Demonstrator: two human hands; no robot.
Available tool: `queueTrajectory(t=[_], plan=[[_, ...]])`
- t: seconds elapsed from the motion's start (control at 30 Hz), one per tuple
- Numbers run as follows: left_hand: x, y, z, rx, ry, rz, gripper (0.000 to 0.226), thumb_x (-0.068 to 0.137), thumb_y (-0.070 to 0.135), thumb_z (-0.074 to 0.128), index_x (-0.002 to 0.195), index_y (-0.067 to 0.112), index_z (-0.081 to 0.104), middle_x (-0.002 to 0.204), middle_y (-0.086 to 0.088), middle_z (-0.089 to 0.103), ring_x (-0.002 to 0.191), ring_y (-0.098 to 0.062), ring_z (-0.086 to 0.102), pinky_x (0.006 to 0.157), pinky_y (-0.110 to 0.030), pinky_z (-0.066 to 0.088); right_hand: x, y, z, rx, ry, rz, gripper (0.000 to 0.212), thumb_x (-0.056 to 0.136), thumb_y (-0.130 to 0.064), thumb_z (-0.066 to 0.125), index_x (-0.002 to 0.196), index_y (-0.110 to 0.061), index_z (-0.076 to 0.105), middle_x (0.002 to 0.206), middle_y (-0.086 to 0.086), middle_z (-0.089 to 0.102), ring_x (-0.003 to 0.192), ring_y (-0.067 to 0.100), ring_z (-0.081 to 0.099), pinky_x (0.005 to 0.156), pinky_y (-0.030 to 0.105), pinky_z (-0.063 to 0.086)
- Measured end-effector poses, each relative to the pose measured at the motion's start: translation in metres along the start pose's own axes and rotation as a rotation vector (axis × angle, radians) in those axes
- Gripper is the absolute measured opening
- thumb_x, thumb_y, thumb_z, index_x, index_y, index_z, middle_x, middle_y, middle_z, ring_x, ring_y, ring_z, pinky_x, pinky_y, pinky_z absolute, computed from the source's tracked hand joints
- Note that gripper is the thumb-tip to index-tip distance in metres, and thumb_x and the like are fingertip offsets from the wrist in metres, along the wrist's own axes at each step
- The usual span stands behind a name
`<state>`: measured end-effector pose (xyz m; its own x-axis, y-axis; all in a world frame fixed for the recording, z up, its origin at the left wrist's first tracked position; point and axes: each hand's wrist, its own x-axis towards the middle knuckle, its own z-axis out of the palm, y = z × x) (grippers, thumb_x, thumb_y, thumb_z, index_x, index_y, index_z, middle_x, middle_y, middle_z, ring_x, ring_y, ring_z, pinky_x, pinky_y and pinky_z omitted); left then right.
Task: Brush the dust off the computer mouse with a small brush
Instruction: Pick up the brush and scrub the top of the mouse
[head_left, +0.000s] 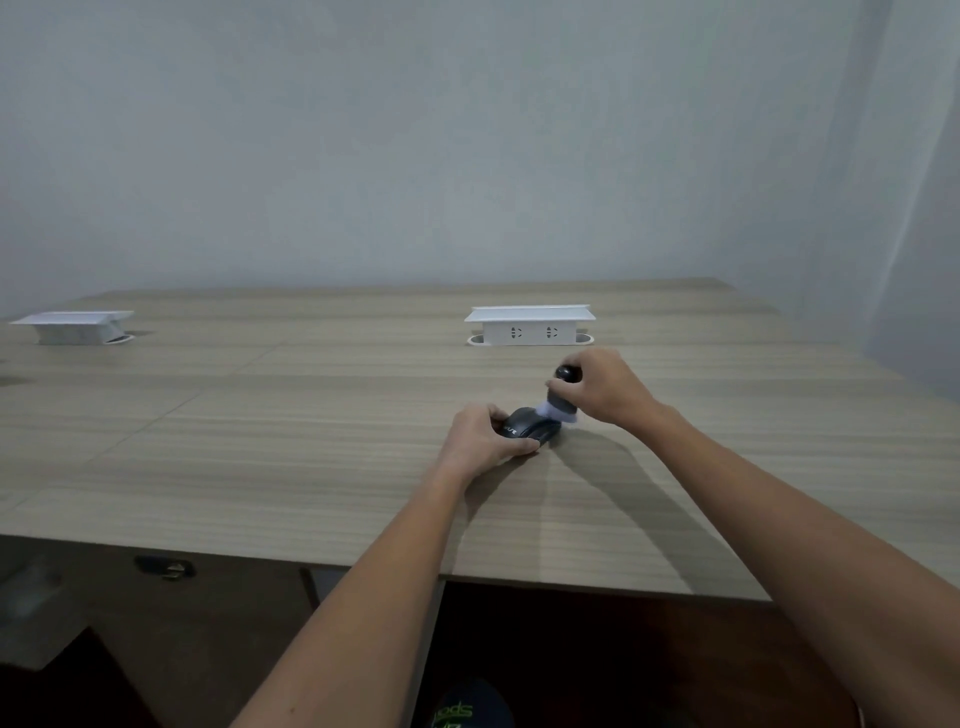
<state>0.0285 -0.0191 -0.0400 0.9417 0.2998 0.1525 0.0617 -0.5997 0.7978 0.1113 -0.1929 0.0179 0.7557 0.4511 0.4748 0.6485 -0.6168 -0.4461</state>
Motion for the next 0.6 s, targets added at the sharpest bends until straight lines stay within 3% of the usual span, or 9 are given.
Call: queueTrajectory(t=[0.13, 0.23, 0.3, 0.33, 0.37, 0.43, 0.6], plan=[[-0.001, 0.005, 0.004, 0.057, 0.016, 0.037, 0.050, 0.060, 0.042, 0.093, 0.093, 0.014, 0.068, 0.080, 0.002, 0.068, 0.071, -0.011, 0.061, 0.055, -0.018, 0.040, -0.001, 0.002, 0.004, 0.049, 0.005, 0.027, 0.029, 0.081, -0.020, 0.069, 0.069, 0.006, 0.066, 0.059, 0.015, 0.058, 0.057, 0.019, 0.045, 0.048, 0.021, 0.031], [-0.001, 0.009, 0.000, 0.055, -0.065, 0.007, 0.084, 0.061, 0.046, 0.092, 0.128, 0.008, 0.060, 0.097, -0.003, 0.068, 0.089, -0.018, 0.066, 0.066, -0.023, 0.047, -0.002, 0.007, 0.004, 0.028, -0.010, 0.056, 0.028, 0.082, -0.019, 0.069, 0.068, 0.005, 0.067, 0.062, 0.015, 0.064, 0.059, 0.026, 0.053, 0.052, 0.025, 0.040], [0.000, 0.008, -0.007, 0.039, -0.135, -0.021, 0.102, 0.063, 0.045, 0.092, 0.145, 0.006, 0.045, 0.097, 0.001, 0.064, 0.088, -0.013, 0.065, 0.068, -0.023, 0.046, 0.000, 0.009, 0.002, 0.029, -0.001, 0.056, 0.028, 0.084, -0.020, 0.069, 0.068, 0.002, 0.067, 0.063, 0.011, 0.066, 0.061, 0.025, 0.057, 0.057, 0.030, 0.044], [0.002, 0.008, -0.011, 0.033, -0.173, -0.028, 0.105, 0.064, 0.043, 0.092, 0.148, 0.007, 0.041, 0.093, 0.003, 0.063, 0.086, -0.011, 0.064, 0.069, -0.022, 0.045, 0.001, 0.009, 0.002, 0.034, 0.023, 0.052, 0.030, 0.084, -0.022, 0.069, 0.063, -0.002, 0.063, 0.058, 0.005, 0.060, 0.057, 0.019, 0.053, 0.054, 0.024, 0.040], [0.003, 0.008, -0.016, 0.029, -0.213, -0.033, 0.107, 0.065, 0.042, 0.092, 0.151, 0.007, 0.039, 0.091, 0.005, 0.062, 0.086, -0.010, 0.063, 0.070, -0.022, 0.045, 0.001, 0.009, 0.002, 0.043, 0.048, 0.048, 0.033, 0.085, -0.023, 0.069, 0.058, -0.007, 0.057, 0.053, -0.002, 0.053, 0.053, 0.013, 0.047, 0.049, 0.018, 0.033], [0.005, 0.010, -0.024, 0.033, -0.281, -0.043, 0.103, 0.067, 0.038, 0.091, 0.151, 0.009, 0.039, 0.092, 0.006, 0.064, 0.089, -0.009, 0.064, 0.076, -0.023, 0.045, 0.001, 0.008, 0.003, 0.068, 0.052, 0.048, 0.039, 0.085, -0.026, 0.070, 0.055, -0.012, 0.049, 0.050, -0.004, 0.043, 0.050, 0.011, 0.038, 0.047, 0.018, 0.027], [0.014, 0.012, -0.041, 0.061, -0.394, -0.036, 0.078, 0.080, 0.020, 0.083, 0.147, 0.008, 0.046, 0.106, -0.002, 0.067, 0.102, -0.016, 0.064, 0.108, -0.037, 0.048, -0.002, 0.014, 0.000, 0.075, 0.061, 0.073, 0.040, 0.087, -0.025, 0.069, 0.063, 0.004, 0.056, 0.058, 0.006, 0.049, 0.057, 0.018, 0.041, 0.051, 0.025, 0.030]])
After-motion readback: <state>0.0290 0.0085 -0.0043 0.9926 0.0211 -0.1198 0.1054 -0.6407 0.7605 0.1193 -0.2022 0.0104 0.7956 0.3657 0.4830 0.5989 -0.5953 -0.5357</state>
